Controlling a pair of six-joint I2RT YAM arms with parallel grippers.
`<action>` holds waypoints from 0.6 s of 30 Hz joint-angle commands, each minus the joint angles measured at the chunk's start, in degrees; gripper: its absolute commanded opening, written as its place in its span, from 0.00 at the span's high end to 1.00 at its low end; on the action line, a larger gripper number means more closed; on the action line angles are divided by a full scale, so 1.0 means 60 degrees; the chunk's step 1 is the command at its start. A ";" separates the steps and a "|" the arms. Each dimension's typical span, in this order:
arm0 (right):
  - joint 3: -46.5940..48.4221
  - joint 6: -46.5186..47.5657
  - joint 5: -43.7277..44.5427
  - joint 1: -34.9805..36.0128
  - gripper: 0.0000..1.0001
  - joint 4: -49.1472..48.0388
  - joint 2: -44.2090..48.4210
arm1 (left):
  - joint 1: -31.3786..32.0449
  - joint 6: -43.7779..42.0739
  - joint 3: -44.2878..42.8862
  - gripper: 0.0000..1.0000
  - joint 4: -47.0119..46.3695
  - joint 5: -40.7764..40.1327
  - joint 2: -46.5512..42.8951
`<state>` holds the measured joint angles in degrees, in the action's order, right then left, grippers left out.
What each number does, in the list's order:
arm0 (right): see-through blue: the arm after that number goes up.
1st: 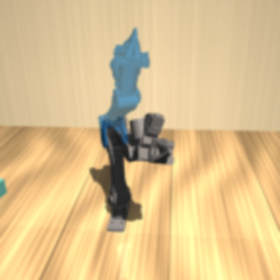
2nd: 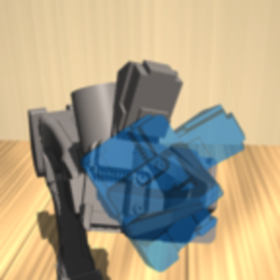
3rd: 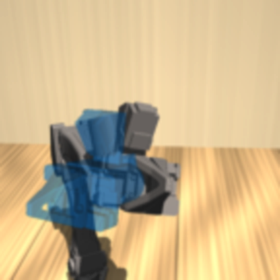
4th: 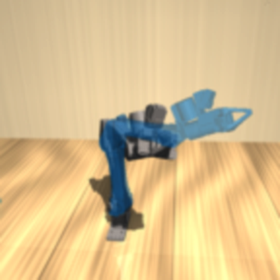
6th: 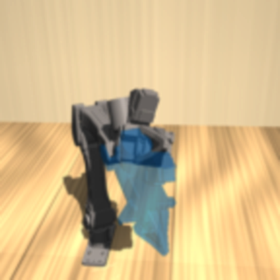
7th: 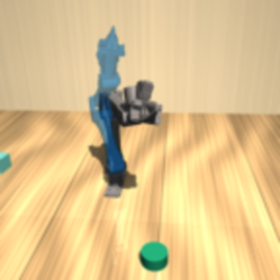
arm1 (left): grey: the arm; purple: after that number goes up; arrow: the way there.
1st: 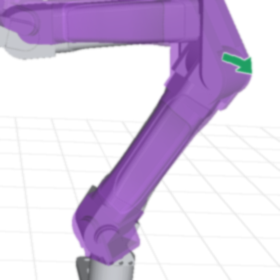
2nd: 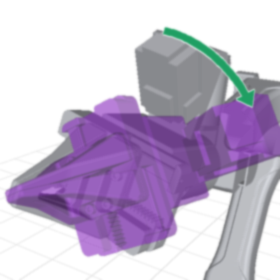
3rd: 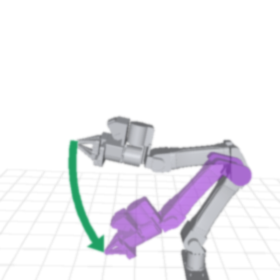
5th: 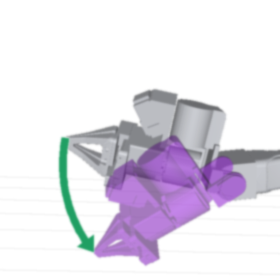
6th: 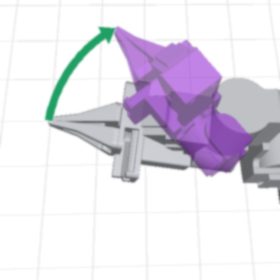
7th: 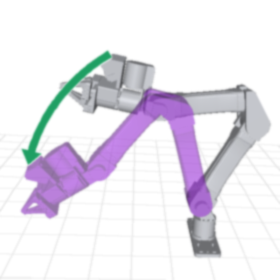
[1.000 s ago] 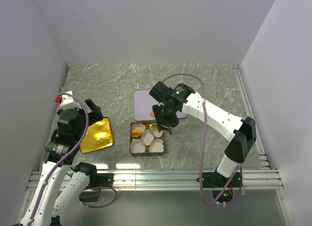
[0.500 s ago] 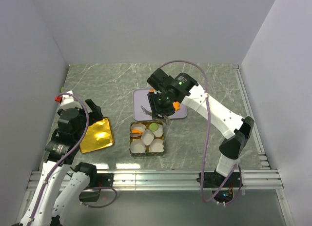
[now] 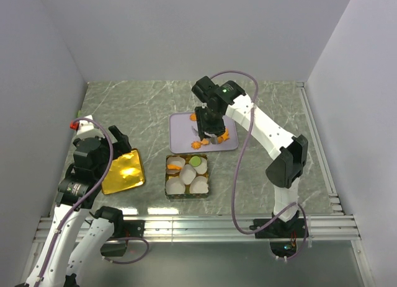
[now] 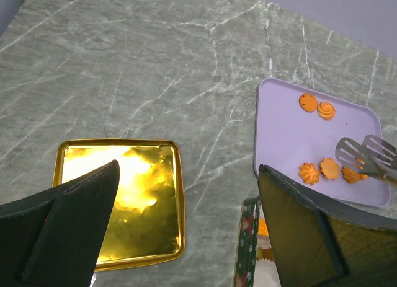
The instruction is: Pack the cookies
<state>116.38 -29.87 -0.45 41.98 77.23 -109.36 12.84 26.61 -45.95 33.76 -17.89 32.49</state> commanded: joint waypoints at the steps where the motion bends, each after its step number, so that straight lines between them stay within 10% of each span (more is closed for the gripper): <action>1: 0.0526 0.0217 0.0104 -0.0213 0.47 0.0063 -0.0272 | 0.0042 -0.0128 -0.0075 0.01 -0.0236 -0.0021 0.0019; 18: 0.0438 0.0422 0.0118 -0.0887 0.46 -0.0435 -0.1197 | 0.0042 -0.0114 -0.0075 0.00 -0.0221 -0.0051 0.0063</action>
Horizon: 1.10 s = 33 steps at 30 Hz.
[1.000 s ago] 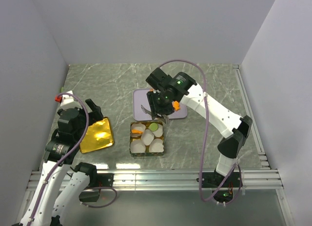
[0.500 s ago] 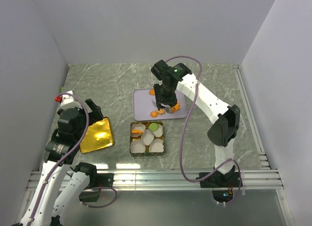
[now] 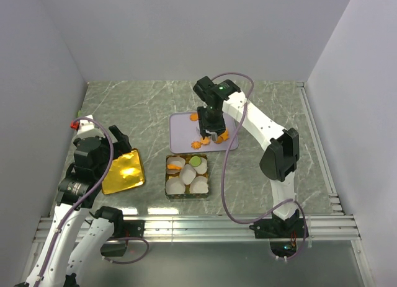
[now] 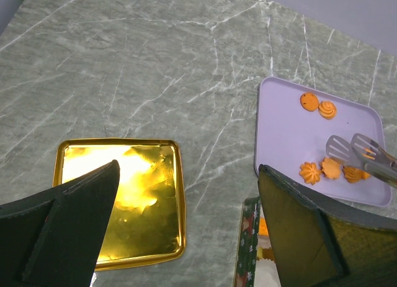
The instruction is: Pack the cookies
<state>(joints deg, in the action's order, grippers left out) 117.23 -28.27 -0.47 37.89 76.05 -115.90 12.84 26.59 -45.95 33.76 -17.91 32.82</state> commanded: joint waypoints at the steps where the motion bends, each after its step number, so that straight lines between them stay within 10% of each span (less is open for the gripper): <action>1: 0.0310 0.0185 0.0108 -0.0235 0.46 -0.0268 -0.0122 | 0.0042 -0.0110 -0.0075 0.01 -0.0221 -0.0047 0.0009; 33: -0.1813 0.0156 -0.0273 -0.0074 0.44 -0.1015 0.0390 | 0.0028 -0.0096 -0.0075 0.01 -0.0206 -0.0091 -0.0006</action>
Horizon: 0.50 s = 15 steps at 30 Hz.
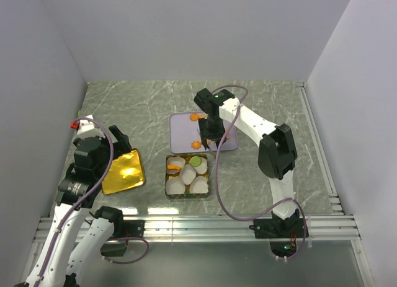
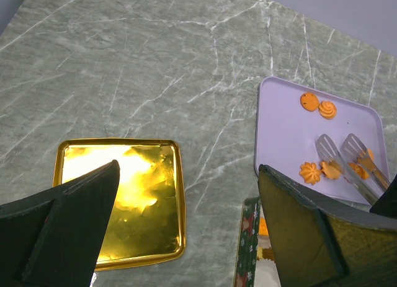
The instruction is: Pack the cookies
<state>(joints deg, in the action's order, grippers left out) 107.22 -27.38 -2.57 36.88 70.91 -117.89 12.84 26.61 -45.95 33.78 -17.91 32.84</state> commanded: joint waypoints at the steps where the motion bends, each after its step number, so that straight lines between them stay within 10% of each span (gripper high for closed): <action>1: -0.0160 -0.0008 0.0047 0.0093 0.44 -0.0130 0.0765 | 0.0028 -0.0099 -0.0075 0.01 -0.0225 -0.0091 -0.0009; 15: -0.0364 -0.0022 -0.0187 0.0181 0.43 0.0002 0.1293 | 0.0028 -0.0085 -0.0075 0.01 -0.0210 -0.0106 -0.0024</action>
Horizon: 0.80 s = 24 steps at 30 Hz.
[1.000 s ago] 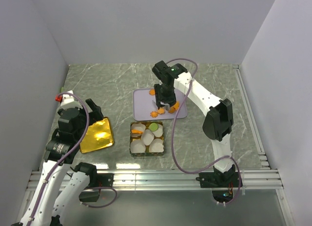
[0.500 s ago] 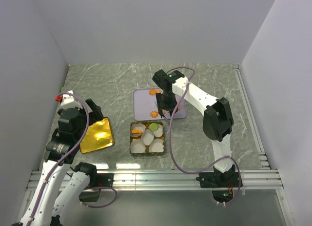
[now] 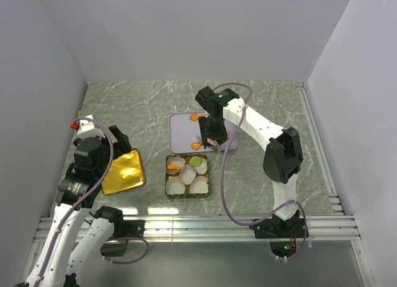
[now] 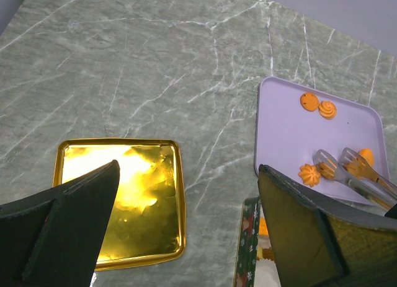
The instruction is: Pack the cookies
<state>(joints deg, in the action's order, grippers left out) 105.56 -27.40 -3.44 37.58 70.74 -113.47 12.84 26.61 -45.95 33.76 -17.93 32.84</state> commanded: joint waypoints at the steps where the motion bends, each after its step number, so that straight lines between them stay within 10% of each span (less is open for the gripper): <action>1: -0.0132 -0.0019 -0.0041 0.0064 0.44 0.0031 0.0557 | 0.0028 -0.0085 -0.0075 0.01 -0.0206 -0.0102 -0.0024; 24: 0.0599 -0.0107 0.0266 0.0050 0.56 0.0324 0.0630 | 0.0028 -0.0099 -0.0075 0.01 -0.0206 -0.0087 0.0079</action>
<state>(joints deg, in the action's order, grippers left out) 105.19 -27.64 -3.75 37.63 71.68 -113.36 12.84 26.61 -45.95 33.76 -17.93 32.97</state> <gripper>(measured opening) 0.455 0.995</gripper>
